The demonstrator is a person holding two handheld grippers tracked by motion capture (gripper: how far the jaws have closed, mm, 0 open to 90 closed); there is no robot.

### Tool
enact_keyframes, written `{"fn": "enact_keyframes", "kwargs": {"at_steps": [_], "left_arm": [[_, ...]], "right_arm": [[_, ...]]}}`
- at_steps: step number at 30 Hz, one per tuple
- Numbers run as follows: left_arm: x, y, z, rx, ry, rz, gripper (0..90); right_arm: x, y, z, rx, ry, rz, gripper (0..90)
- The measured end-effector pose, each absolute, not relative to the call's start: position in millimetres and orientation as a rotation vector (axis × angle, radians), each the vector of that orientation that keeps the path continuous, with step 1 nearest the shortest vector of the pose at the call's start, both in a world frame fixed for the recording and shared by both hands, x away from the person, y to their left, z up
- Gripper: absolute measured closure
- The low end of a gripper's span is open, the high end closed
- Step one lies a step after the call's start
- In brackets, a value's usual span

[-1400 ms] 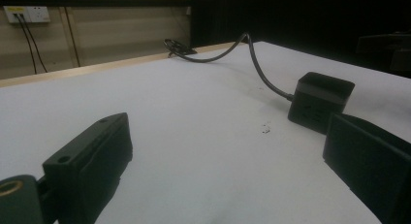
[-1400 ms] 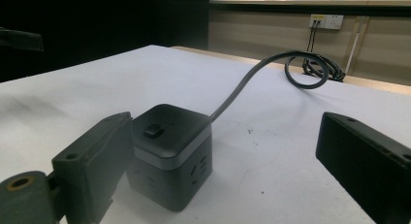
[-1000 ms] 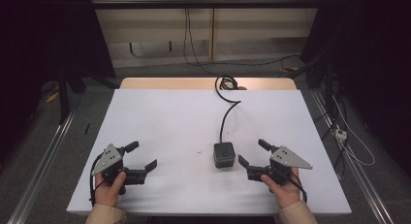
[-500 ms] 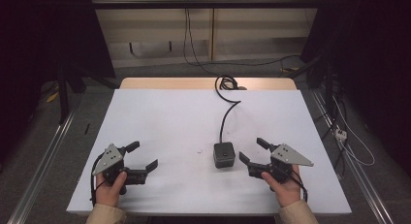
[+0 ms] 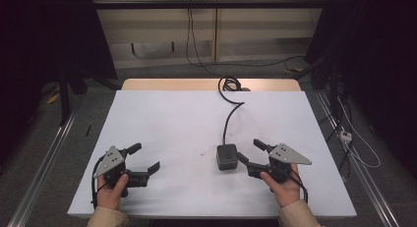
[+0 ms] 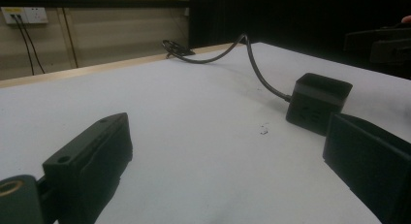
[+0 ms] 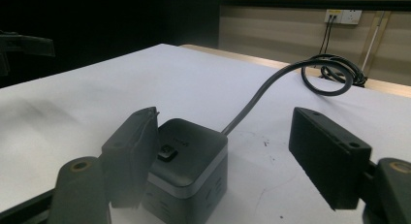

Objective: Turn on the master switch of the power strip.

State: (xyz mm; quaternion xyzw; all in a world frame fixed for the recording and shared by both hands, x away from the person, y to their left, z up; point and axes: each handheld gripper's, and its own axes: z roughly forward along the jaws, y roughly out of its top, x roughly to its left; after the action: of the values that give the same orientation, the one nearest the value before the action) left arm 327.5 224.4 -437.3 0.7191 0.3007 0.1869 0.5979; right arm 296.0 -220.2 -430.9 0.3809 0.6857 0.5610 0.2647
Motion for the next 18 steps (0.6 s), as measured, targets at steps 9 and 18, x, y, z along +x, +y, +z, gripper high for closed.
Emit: {"fn": "enact_keyframes", "kwargs": {"at_steps": [9, 18], "left_arm": [[327.8, 223.6, -437.0, 1.673, 0.688, 0.439, 3.3], [327.7, 224.6, -437.2, 1.671, 0.693, 0.437, 3.3]], "right_arm": [[299.8, -215.8, -429.5, 1.025, 1.872, 1.522, 32.7], [303.6, -212.5, -428.5, 1.035, 1.89, 1.533, 39.5]]}}
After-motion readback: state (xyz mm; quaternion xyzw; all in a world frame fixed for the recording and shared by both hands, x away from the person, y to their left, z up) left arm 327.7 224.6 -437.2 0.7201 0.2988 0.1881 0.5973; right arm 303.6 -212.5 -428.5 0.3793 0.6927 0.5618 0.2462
